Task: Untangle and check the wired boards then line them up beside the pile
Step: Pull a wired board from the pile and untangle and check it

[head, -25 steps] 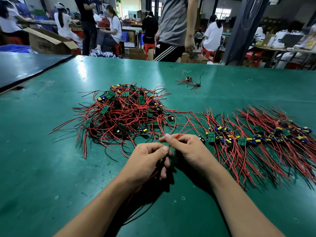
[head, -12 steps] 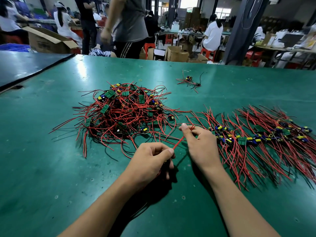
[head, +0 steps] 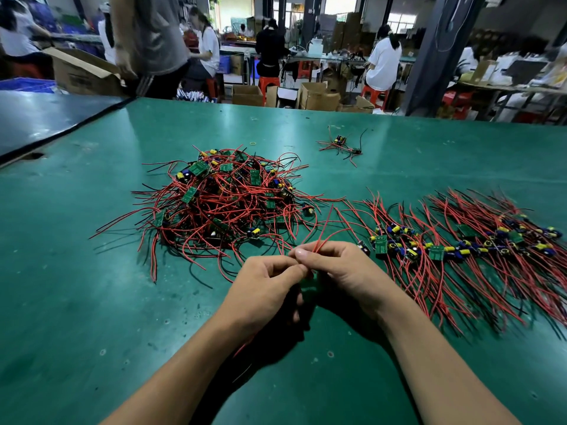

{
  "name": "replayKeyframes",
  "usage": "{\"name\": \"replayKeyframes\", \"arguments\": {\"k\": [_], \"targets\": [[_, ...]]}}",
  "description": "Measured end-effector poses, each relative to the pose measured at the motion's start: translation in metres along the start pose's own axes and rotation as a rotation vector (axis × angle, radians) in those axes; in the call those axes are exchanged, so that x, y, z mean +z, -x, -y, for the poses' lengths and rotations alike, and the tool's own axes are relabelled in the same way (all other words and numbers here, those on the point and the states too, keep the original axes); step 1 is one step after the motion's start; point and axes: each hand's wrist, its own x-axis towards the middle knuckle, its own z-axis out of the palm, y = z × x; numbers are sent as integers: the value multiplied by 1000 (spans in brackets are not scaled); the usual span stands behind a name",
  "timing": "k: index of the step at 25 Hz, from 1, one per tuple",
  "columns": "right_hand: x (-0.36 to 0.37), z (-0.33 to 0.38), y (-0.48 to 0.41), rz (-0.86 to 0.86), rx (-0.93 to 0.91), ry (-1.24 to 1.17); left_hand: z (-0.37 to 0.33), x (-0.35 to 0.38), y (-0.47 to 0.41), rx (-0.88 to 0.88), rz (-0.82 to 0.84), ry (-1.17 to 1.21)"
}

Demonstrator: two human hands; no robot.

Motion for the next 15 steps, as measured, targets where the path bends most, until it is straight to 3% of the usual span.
{"name": "replayKeyframes", "arguments": {"k": [4,9,13,15], "targets": [[-11,2,-8,-356,-113,268,2,0,-1,-6,29,-24],[-16,2,-10,-560,-338,566,2,1,-1,6,50,-37],[-17,0,-13,-687,-410,615,0,1,0,9,58,-34],[-16,0,-13,-629,-323,447,-1,0,1,13,60,-31]]}}
